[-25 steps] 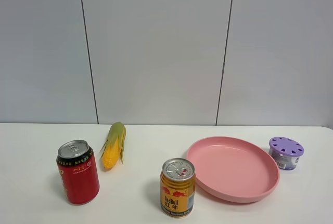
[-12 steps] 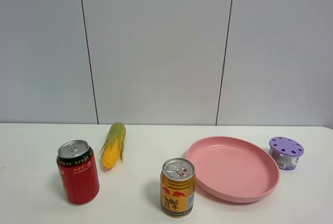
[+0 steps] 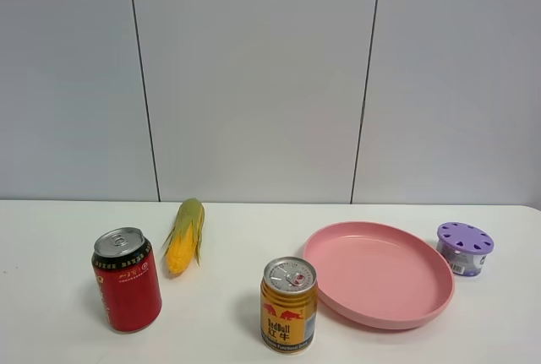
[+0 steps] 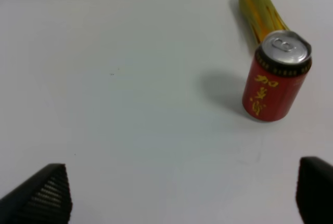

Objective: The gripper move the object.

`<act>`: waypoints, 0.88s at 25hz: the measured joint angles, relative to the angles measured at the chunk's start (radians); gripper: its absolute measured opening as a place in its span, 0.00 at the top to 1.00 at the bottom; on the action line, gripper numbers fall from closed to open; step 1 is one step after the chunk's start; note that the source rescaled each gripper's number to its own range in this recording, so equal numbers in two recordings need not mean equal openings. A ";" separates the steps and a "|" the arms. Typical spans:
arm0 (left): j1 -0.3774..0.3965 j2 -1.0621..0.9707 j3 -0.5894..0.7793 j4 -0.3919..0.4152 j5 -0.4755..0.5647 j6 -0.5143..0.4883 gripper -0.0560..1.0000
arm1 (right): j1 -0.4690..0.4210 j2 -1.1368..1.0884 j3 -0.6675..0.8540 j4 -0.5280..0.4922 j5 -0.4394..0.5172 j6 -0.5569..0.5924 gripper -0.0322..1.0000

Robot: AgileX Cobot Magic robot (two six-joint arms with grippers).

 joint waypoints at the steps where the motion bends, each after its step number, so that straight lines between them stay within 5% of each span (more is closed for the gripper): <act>1: 0.000 0.000 0.000 0.000 0.000 0.000 0.00 | 0.000 0.000 0.001 0.000 -0.001 0.000 0.70; 22: 0.000 0.000 0.000 0.000 0.000 0.000 0.00 | 0.000 0.000 0.002 -0.014 -0.008 0.025 0.70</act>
